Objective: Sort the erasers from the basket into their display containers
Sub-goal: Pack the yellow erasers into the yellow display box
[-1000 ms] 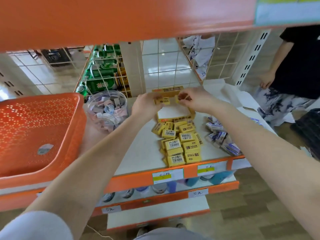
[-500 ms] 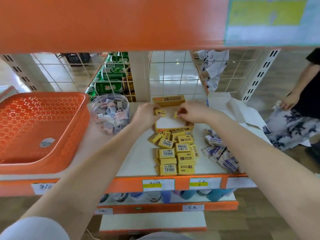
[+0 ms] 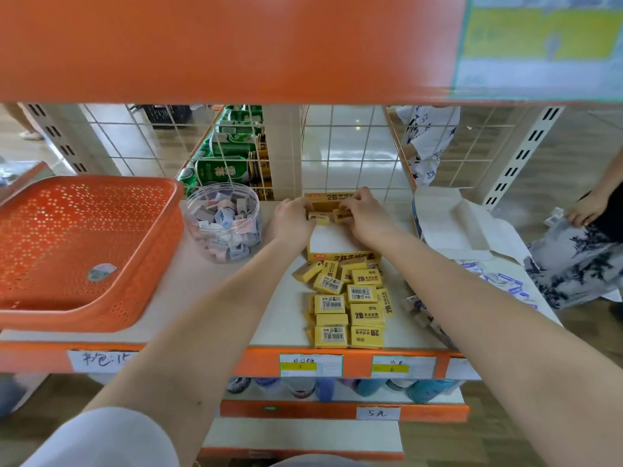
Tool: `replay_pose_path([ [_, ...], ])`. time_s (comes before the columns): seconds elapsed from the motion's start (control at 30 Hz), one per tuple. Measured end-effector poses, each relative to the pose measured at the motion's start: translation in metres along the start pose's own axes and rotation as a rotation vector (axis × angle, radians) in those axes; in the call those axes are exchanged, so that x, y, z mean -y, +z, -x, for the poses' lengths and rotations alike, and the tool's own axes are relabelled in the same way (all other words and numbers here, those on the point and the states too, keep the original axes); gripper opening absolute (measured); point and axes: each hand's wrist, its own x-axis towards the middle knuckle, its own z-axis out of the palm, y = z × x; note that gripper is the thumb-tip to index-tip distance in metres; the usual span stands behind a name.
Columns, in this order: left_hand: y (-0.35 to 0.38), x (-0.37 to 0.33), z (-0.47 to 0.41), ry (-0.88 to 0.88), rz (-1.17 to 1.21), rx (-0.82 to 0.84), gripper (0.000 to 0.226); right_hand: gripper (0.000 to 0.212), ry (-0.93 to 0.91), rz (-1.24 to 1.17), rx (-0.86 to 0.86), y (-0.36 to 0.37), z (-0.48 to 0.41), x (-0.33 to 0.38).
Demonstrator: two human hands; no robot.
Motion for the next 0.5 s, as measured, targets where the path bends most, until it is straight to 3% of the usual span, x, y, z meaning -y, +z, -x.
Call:
replay_pose_path([
  [0.13, 0.002, 0.0, 0.002, -0.02, -0.026, -0.045, 0.02, 0.029, 0.0, -0.077, -0.039, 0.011, -0.004, -0.003],
  [0.27, 0.004, 0.0, 0.002, -0.05, -0.004, -0.07, 0.016, 0.036, 0.019, 0.101, -0.056, 0.014, -0.004, -0.002],
  [0.5, 0.007, 0.005, -0.003, 0.018, -0.026, -0.03, 0.023, 0.031, 0.038, 0.064, -0.127, 0.011, -0.005, -0.005],
])
